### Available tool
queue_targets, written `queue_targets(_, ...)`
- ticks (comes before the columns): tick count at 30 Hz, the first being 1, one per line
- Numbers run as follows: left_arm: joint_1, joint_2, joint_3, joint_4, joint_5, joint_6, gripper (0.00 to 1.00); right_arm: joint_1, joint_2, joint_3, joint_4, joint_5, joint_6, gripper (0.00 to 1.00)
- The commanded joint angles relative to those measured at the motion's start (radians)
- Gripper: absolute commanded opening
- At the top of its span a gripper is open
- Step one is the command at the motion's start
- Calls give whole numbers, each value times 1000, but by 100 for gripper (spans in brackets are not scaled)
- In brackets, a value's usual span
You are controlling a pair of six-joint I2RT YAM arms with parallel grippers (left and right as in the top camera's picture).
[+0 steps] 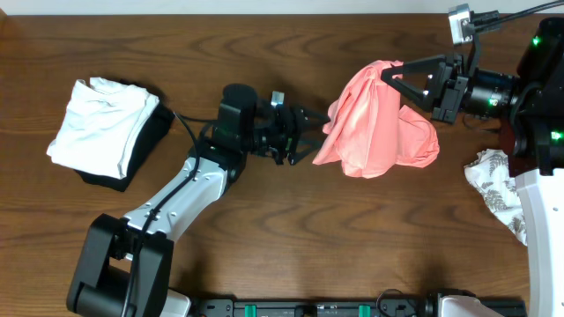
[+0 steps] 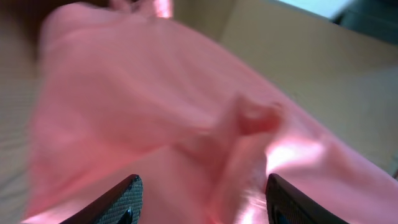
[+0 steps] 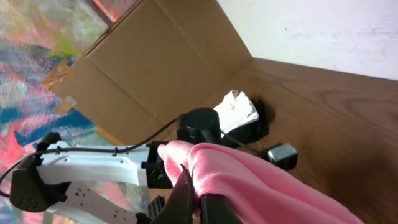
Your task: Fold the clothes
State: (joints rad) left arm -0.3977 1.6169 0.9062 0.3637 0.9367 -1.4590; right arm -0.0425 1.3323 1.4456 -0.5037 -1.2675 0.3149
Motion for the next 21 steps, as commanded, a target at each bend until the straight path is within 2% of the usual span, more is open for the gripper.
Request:
queue_targets(1, 1, -3, 1, 97, 13, 25, 64, -13, -18, 30, 6, -16, 11, 1)
queue_targets(5, 1, -3, 1, 252, 4, 24, 64, -13, -18, 30, 6, -16, 11, 1)
queue_targets(15, 1, -3, 1, 262, 5, 6, 63, -13, -18, 30, 6, -16, 14, 1)
queue_targets(19, 1, -3, 1, 262, 1, 8, 30, -13, -18, 30, 6, -16, 14, 1)
queue_targets(21, 1, -3, 1, 262, -10, 55, 12, -13, -18, 30, 6, -16, 15, 1)
